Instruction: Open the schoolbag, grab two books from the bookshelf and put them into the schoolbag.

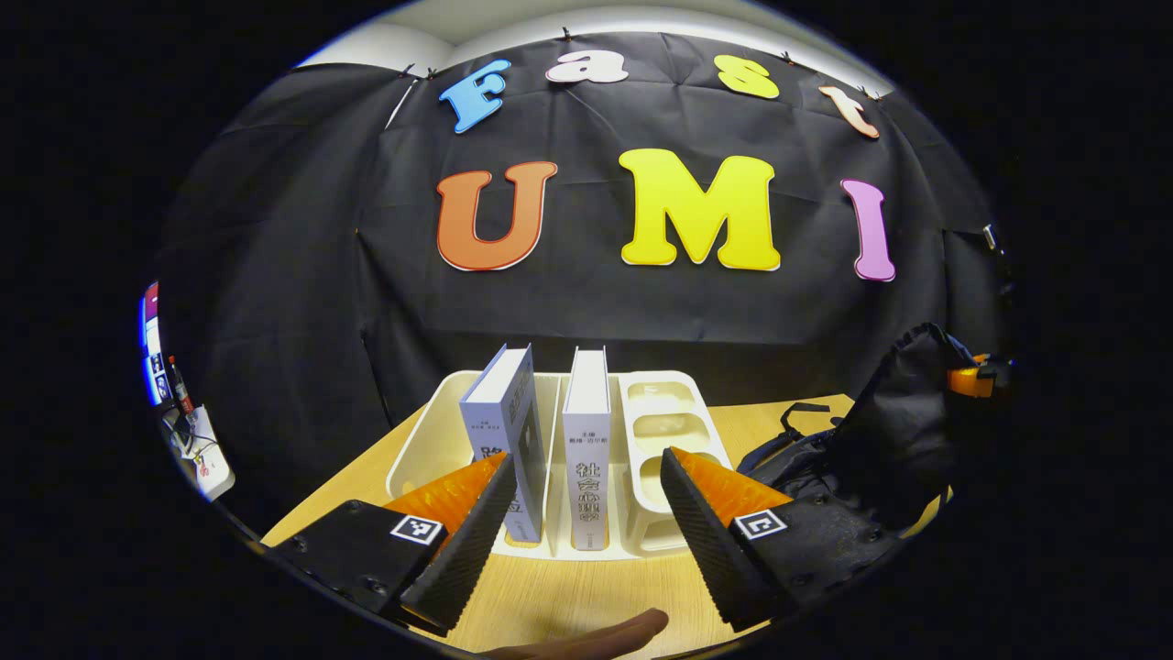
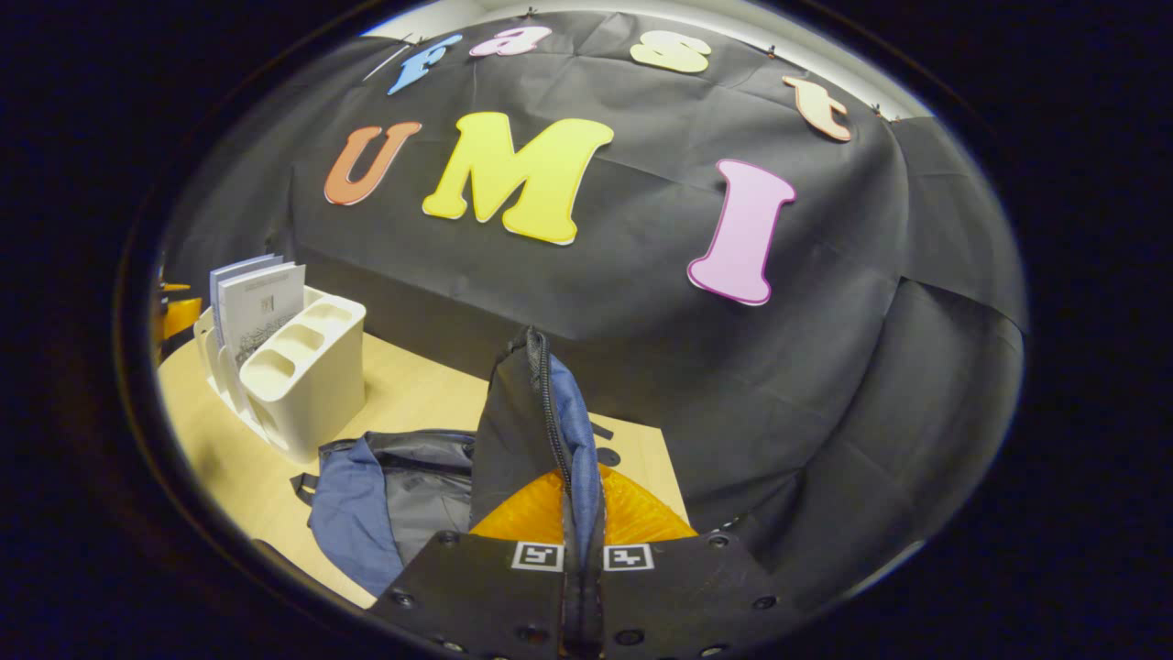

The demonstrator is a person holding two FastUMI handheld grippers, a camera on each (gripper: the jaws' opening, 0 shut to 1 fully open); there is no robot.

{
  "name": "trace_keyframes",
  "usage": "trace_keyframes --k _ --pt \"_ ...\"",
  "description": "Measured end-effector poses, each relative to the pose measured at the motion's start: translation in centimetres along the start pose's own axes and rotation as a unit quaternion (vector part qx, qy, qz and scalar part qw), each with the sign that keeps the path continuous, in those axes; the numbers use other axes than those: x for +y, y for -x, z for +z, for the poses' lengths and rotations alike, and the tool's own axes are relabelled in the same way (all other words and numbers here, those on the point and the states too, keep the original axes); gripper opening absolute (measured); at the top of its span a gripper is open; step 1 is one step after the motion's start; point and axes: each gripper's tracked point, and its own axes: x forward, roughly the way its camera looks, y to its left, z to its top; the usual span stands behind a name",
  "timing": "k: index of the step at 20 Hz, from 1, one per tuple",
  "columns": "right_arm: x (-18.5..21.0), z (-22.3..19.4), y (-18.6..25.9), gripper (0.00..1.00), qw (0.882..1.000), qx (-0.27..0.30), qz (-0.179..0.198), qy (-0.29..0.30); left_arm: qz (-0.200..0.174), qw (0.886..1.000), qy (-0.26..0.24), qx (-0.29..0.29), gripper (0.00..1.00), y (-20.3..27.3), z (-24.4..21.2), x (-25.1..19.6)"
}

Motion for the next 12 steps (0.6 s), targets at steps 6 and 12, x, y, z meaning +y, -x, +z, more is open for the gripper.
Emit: trace_keyframes --k 6,12 --pt "0.0 -0.3 0.1 0.01 1.000 -0.004 0.016 0.001 0.002 1.000 0.002 0.002 0.99 -3.8 4.8 0.7" --pt "-0.1 -0.6 -0.1 0.01 0.999 -0.012 0.029 -0.017 -0.033 0.998 0.038 0.041 0.99 -8.9 8.0 0.5"
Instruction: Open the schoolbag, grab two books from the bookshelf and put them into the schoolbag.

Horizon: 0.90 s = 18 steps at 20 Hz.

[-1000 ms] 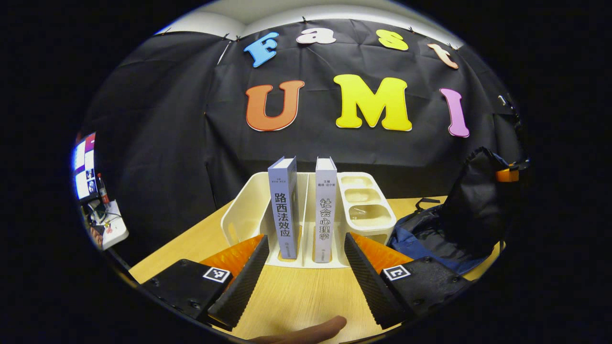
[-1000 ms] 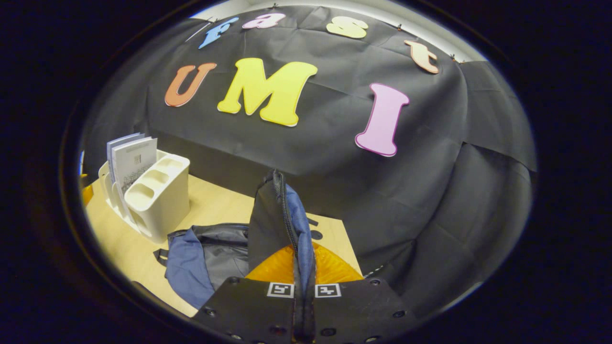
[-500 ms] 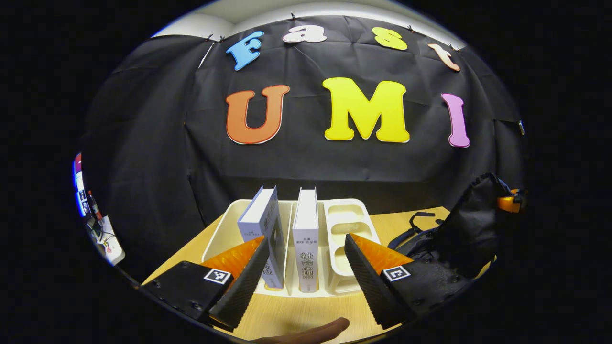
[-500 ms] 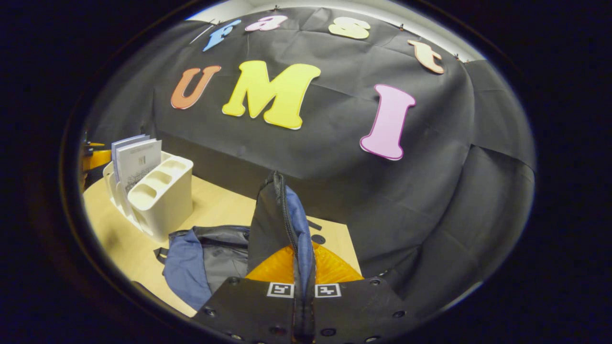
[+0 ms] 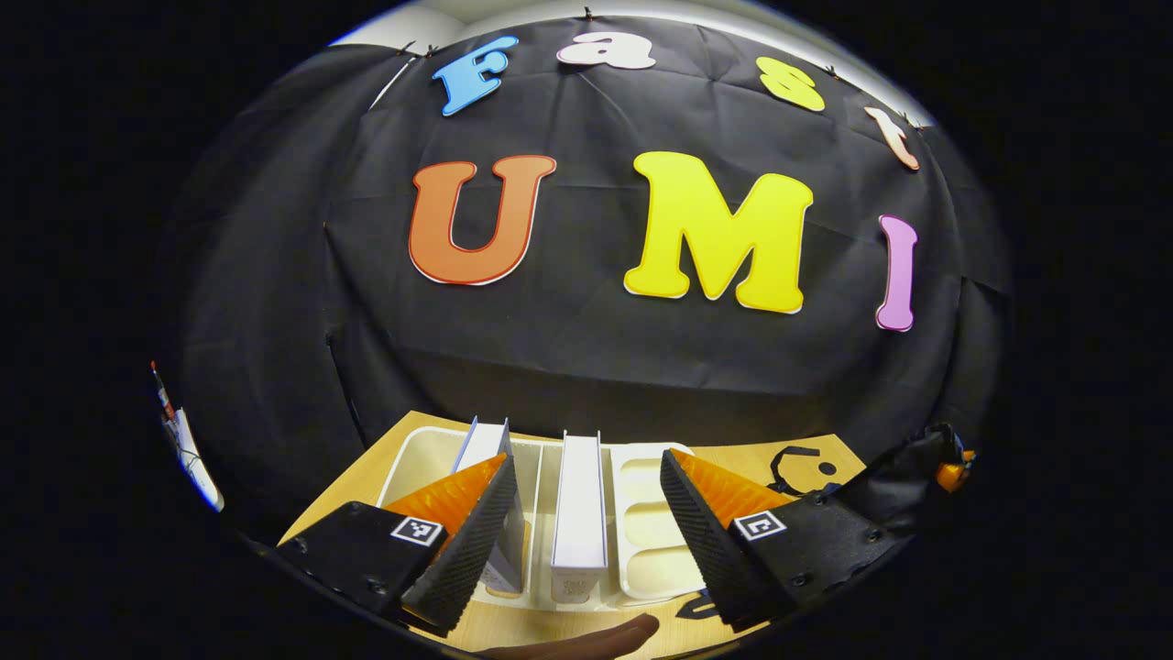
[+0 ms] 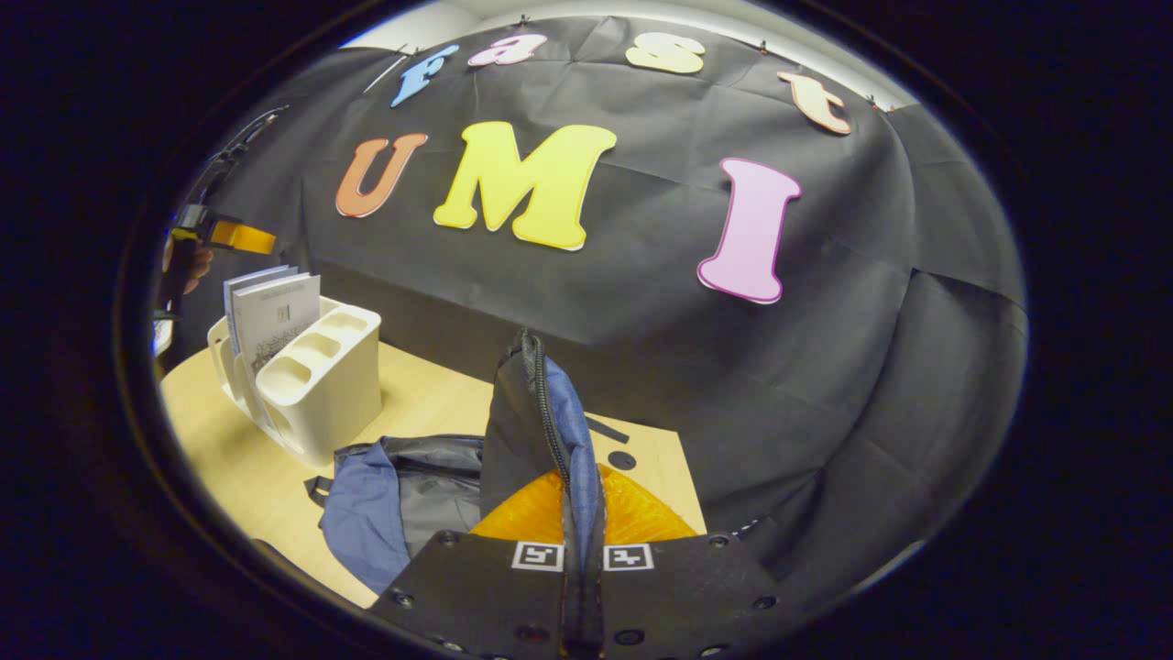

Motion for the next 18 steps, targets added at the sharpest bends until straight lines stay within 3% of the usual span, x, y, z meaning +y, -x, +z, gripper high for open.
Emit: trace_keyframes --k 2,6,7,13,18 --pt "-0.3 -0.5 0.0 0.01 1.000 -0.002 0.003 -0.006 0.012 0.999 -0.007 0.036 0.98 -1.9 -0.4 0.7" --pt "-1.1 -1.2 -0.3 0.01 1.000 -0.005 0.003 -0.003 -0.006 0.995 -0.026 0.098 0.98 -4.9 -1.8 0.6" --pt "-1.1 -1.3 -0.3 0.01 1.000 -0.004 0.004 -0.003 0.007 0.993 -0.035 0.113 0.98 -5.4 -2.4 1.1" --pt "-0.9 -2.3 -0.7 0.01 1.000 -0.004 0.011 -0.001 0.031 0.974 -0.063 0.215 0.97 -6.4 -6.4 2.1" --pt "-1.0 -2.5 -0.7 0.01 1.000 -0.006 0.013 -0.004 0.018 0.952 -0.079 0.296 0.79 -6.3 -8.8 1.4"
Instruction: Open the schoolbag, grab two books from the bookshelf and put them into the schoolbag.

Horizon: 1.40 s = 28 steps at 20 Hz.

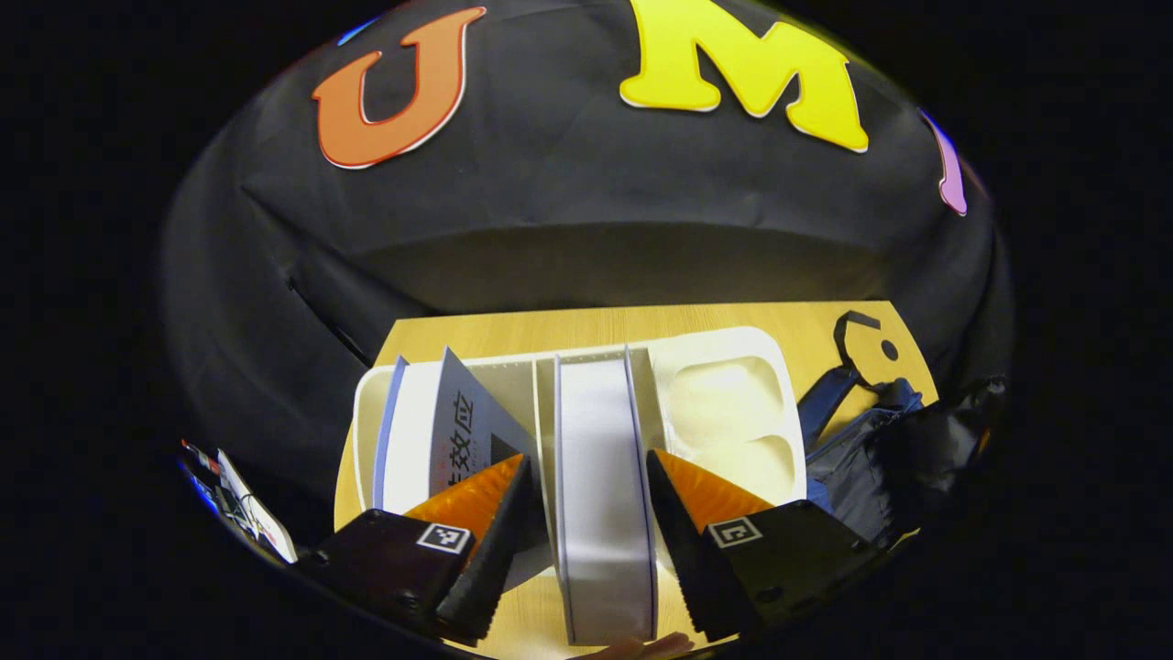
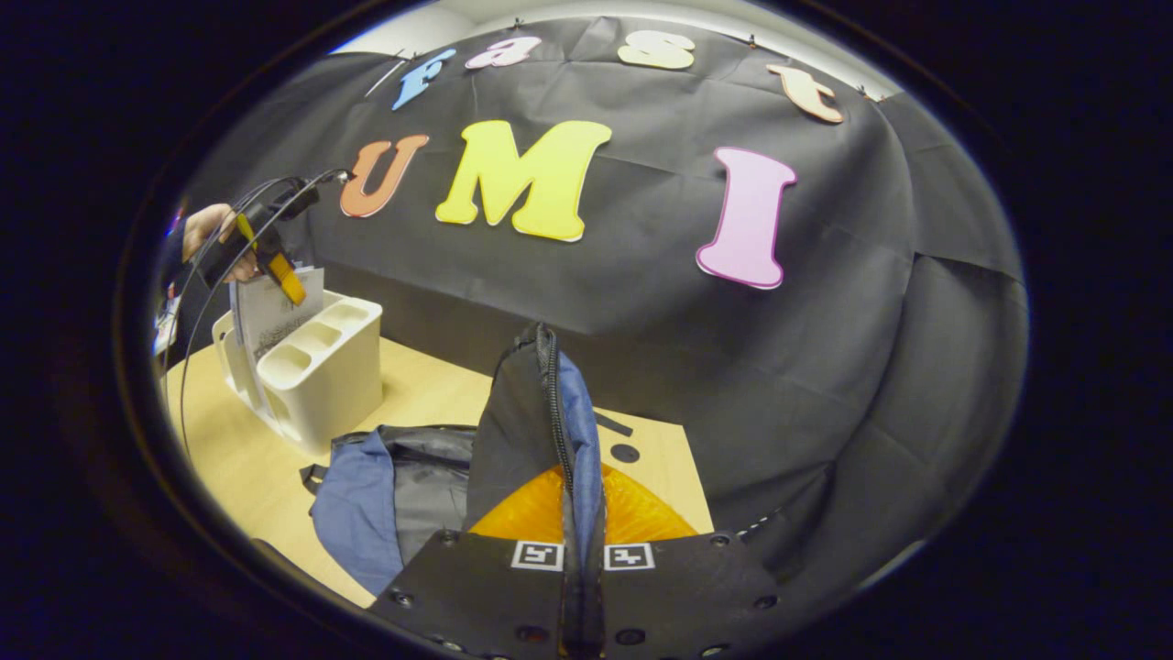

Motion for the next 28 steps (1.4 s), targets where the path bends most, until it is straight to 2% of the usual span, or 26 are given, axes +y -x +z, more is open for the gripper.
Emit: trace_keyframes --k 1,2,3,4,6,15,20,25,28 --pt "0.0 -0.2 0.0 0.01 1.000 -0.001 0.002 -0.002 0.001 1.000 -0.006 0.002 0.75 0.1 0.1 0.1" --pt "0.0 -0.2 0.0 0.01 1.000 -0.002 0.003 -0.004 -0.003 1.000 -0.010 0.008 0.67 -0.3 0.2 -0.3" --pt "0.0 -0.5 0.0 0.01 1.000 -0.001 0.003 -0.005 -0.009 1.000 -0.011 0.025 0.67 -0.4 -0.5 -0.8" --pt "0.0 -0.6 0.0 0.01 1.000 -0.001 0.003 -0.004 -0.003 0.999 -0.012 0.036 0.57 -0.3 -0.8 -1.1" --pt "-0.1 -0.8 0.0 0.01 1.000 0.000 0.004 -0.006 -0.003 0.999 -0.013 0.039 0.50 -0.6 -0.8 -1.5" --pt "-0.4 -2.1 0.1 0.01 1.000 0.006 -0.001 -0.025 -0.019 0.999 -0.005 0.026 0.46 2.4 -1.5 -1.8" --pt "-0.2 -2.3 0.5 0.01 1.000 0.009 -0.012 -0.017 -0.016 0.999 0.005 -0.038 0.46 6.3 -1.7 -1.5" --pt "0.2 -2.4 0.7 0.01 0.999 0.016 -0.021 -0.027 -0.025 0.997 0.039 -0.062 0.45 10.2 -4.2 0.2" --pt "0.5 -2.5 0.4 0.01 0.999 0.020 -0.021 -0.034 -0.060 0.993 0.077 -0.067 0.45 12.4 -6.5 -0.1"
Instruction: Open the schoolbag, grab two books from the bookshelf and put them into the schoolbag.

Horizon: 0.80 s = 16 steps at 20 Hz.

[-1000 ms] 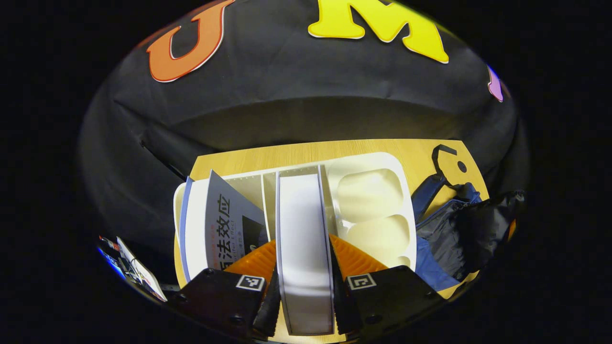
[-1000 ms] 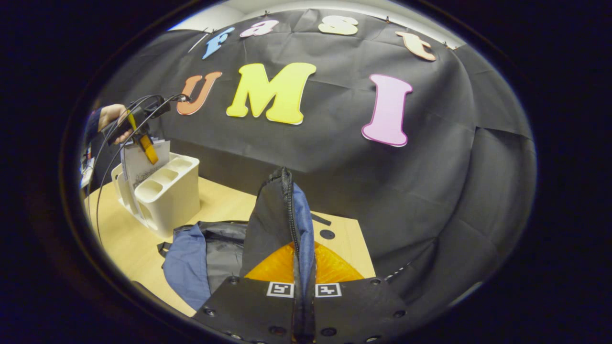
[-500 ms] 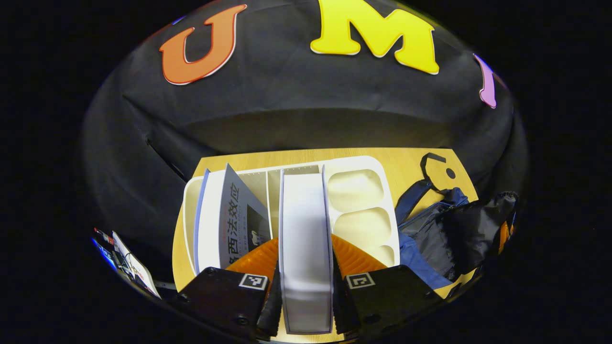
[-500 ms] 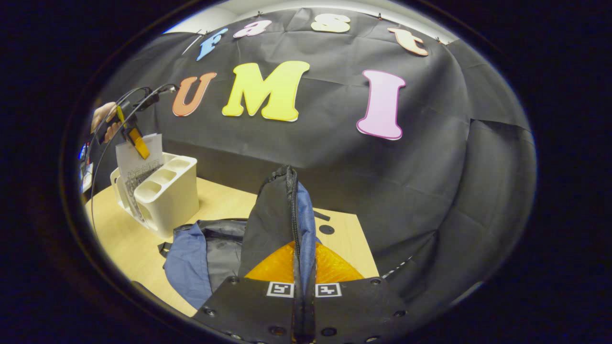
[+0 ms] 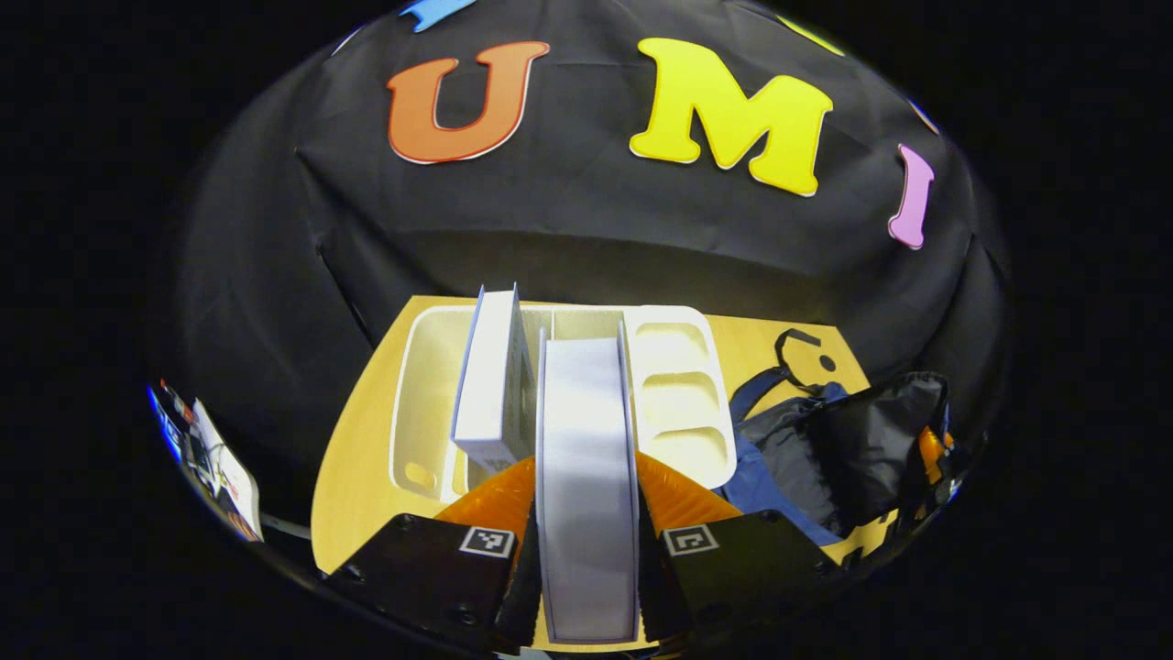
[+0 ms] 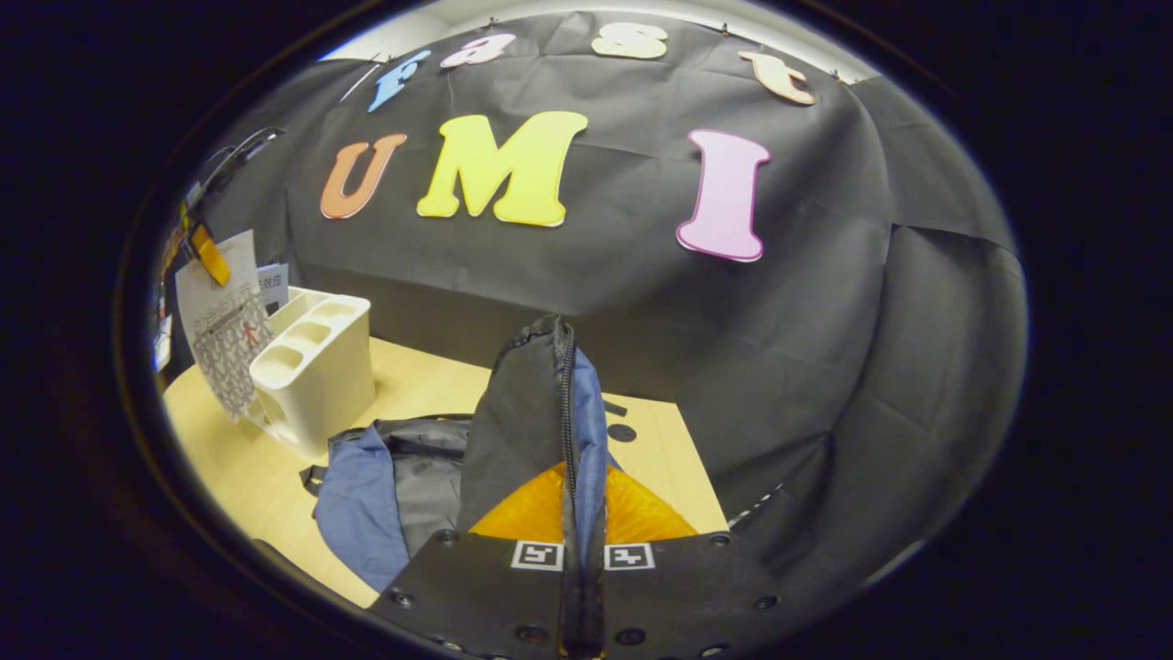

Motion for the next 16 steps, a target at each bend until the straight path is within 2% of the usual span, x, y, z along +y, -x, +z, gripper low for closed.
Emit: trace_keyframes --k 4,7,10,12,16 --pt "0.5 -0.6 -0.2 0.01 1.000 0.009 0.002 0.000 -0.020 0.999 0.024 0.008 0.44 1.9 -3.8 1.1" --pt "0.5 -0.9 -0.3 0.01 1.000 0.017 0.000 0.004 -0.061 0.995 0.075 0.012 0.45 2.7 -6.4 0.8" --pt "0.6 -0.8 -0.4 0.01 1.000 0.018 0.000 0.005 -0.105 0.984 0.147 0.001 0.45 3.7 -8.1 0.1" --pt "0.8 -0.7 -0.4 0.01 1.000 0.020 0.000 0.007 -0.121 0.975 0.184 -0.011 0.45 3.8 -8.6 0.1" --pt "0.9 -0.5 -0.4 0.01 1.000 0.018 -0.001 0.016 -0.166 0.958 0.234 -0.016 0.46 4.0 -9.6 -1.3"
